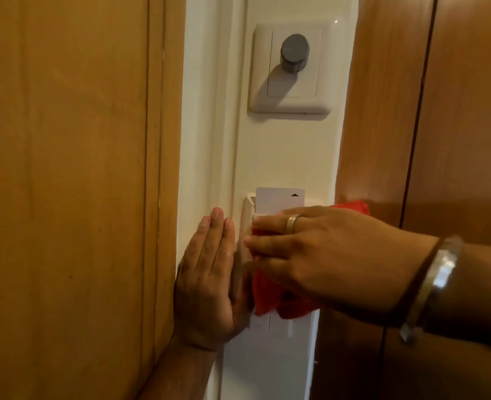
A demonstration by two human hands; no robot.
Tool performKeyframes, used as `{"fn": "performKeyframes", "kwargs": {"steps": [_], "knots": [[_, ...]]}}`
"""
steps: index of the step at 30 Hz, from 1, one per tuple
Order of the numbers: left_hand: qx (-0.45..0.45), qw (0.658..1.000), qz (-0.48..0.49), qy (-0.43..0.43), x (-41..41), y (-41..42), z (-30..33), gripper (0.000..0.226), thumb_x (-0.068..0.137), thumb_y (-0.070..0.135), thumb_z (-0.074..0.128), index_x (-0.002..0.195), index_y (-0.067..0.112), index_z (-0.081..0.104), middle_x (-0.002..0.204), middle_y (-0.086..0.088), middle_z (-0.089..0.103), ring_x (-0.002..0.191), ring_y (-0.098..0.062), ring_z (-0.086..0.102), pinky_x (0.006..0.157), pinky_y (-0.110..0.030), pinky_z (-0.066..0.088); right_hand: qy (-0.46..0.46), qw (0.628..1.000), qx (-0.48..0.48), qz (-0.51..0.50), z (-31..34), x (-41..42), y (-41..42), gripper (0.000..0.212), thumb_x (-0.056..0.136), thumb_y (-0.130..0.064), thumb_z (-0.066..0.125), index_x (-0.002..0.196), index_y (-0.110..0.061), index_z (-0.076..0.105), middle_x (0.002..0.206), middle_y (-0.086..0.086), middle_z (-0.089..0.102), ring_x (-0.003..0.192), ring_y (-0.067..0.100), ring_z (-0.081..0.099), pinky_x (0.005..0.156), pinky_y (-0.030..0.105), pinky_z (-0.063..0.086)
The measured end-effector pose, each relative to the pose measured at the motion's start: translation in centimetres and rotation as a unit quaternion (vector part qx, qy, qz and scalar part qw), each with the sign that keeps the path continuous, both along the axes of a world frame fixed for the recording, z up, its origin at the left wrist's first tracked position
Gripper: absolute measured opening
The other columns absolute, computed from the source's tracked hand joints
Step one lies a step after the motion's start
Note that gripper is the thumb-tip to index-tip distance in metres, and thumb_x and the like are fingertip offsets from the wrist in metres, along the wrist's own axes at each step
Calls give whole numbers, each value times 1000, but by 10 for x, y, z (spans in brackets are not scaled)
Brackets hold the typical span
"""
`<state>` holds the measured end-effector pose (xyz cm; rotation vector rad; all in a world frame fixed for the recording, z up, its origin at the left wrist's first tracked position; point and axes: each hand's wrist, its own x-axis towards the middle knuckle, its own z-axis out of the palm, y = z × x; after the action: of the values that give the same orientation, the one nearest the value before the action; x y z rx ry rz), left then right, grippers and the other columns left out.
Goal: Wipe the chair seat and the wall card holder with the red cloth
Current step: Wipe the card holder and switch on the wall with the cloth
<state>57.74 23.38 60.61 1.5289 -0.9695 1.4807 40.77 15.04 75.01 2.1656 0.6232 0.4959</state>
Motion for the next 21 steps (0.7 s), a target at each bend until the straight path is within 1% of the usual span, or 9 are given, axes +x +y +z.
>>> {"fn": "performKeyframes", "kwargs": {"steps": [2, 5, 9, 12, 14, 16, 17, 19, 21], "knots": [[-2, 1000, -2, 7, 0, 0, 1, 60, 96, 44, 36, 147, 12, 30, 152, -11, 35, 148, -19, 28, 121, -32, 24, 9, 999, 15, -41, 8, -3, -1, 60, 59, -36, 73, 116, -21, 59, 125, 3, 61, 118, 26, 53, 95, 42, 42], [-2, 1000, -3, -2, 0, 0, 1, 60, 98, 46, 34, 145, 9, 32, 150, -14, 37, 146, -22, 31, 121, -35, 25, -7, 998, 16, -61, 9, 0, 8, 52, 73, -33, 63, 121, -17, 55, 128, 6, 58, 120, 28, 51, 97, 45, 44], [-2, 1000, 1, 1, 0, -1, 0, 60, 95, 39, 43, 145, 10, 33, 151, -13, 37, 147, -22, 30, 121, -35, 26, 32, 998, -20, -59, -3, 3, 10, 50, 82, -28, 54, 131, -18, 47, 139, 4, 48, 130, 25, 40, 108, 41, 32], [0, 1000, -6, 8, -1, -1, 1, 62, 94, 42, 43, 146, 10, 32, 152, -12, 36, 147, -22, 30, 120, -34, 26, 1, 1000, 3, -15, 4, -2, 2, 42, 71, -29, 62, 112, -19, 64, 120, 3, 64, 116, 24, 55, 94, 40, 47], [7, 1000, -3, 4, 0, 1, 1, 64, 89, 34, 48, 145, 8, 34, 152, -12, 36, 146, -24, 31, 120, -37, 27, -12, 1000, 3, 6, -5, -1, -7, 43, 67, -29, 58, 107, -18, 67, 116, 6, 66, 113, 27, 58, 94, 41, 47], [14, 1000, 4, 5, 0, 2, 0, 61, 90, 31, 43, 146, 7, 33, 153, -11, 35, 147, -24, 29, 120, -37, 27, 0, 998, -60, 34, -21, -3, -16, 45, 67, -29, 54, 110, -22, 65, 122, 3, 63, 119, 26, 53, 100, 40, 39], [15, 1000, 5, 8, -1, 2, 0, 61, 91, 31, 41, 146, 8, 32, 154, -10, 35, 148, -23, 28, 120, -35, 26, 13, 996, -73, 44, -23, -6, -22, 47, 66, -30, 59, 112, -24, 64, 126, 2, 61, 122, 26, 50, 102, 40, 36], [13, 1000, 5, 16, -1, 2, 0, 62, 90, 32, 40, 147, 11, 30, 154, -9, 34, 148, -22, 27, 120, -34, 27, -3, 998, -56, 34, -12, -13, -38, 59, 62, -37, 70, 119, -25, 59, 132, 0, 56, 127, 25, 44, 102, 40, 34], [12, 1000, 3, 13, -2, 1, 0, 63, 89, 31, 41, 147, 11, 30, 154, -9, 34, 148, -22, 28, 120, -35, 28, -58, 998, 1, 30, 0, -17, -51, 63, 69, -38, 65, 128, -21, 51, 137, 3, 50, 130, 26, 39, 102, 42, 35]]}}
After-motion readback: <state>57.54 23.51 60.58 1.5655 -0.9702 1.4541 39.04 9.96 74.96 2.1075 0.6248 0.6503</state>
